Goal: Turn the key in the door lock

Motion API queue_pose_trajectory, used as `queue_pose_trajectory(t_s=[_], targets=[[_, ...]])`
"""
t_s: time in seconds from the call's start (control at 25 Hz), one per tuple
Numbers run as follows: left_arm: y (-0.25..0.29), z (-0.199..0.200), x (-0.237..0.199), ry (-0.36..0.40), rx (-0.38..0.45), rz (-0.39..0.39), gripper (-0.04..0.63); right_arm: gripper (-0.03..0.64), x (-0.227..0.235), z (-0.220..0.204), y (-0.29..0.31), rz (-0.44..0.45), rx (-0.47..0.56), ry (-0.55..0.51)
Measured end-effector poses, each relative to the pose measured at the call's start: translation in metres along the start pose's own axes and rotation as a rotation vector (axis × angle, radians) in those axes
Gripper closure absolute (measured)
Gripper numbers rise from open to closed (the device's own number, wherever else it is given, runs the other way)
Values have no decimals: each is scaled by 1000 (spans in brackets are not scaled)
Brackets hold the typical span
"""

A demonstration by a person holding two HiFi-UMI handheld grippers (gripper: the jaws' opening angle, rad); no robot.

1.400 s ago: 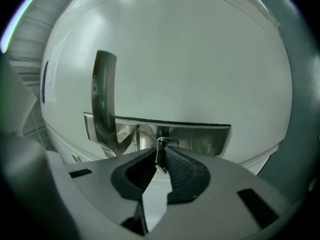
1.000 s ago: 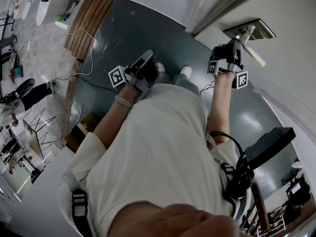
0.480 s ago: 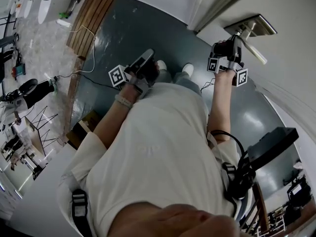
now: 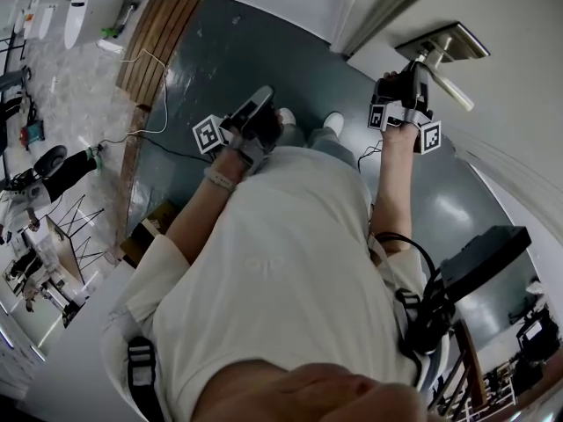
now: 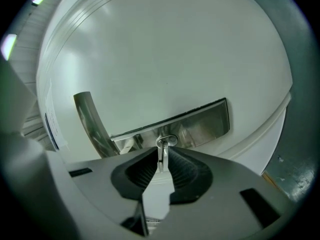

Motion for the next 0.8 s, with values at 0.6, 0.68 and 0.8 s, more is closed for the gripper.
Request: queue_pose_trajectory(t_s=[0.6, 0.68, 0.8], targets=[[15, 12, -4, -57, -89, -35, 586, 471, -45, -53, -29, -680, -429, -1558], [15, 15, -4, -62, -89, -39, 586, 469, -42, -56, -25, -778, -479, -1763], [11, 19, 1, -65, -85, -43, 586, 469, -37, -62, -16, -912, -540, -2021]])
Point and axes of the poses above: the fingertips, and each gripper's own axes: y forward along the fingers, x to its right, z out of its top, the point moved 3 cm from there along -y, backward along the fingers, and after that the axes turned 14 degrees about -x, right-handed, at the moved point
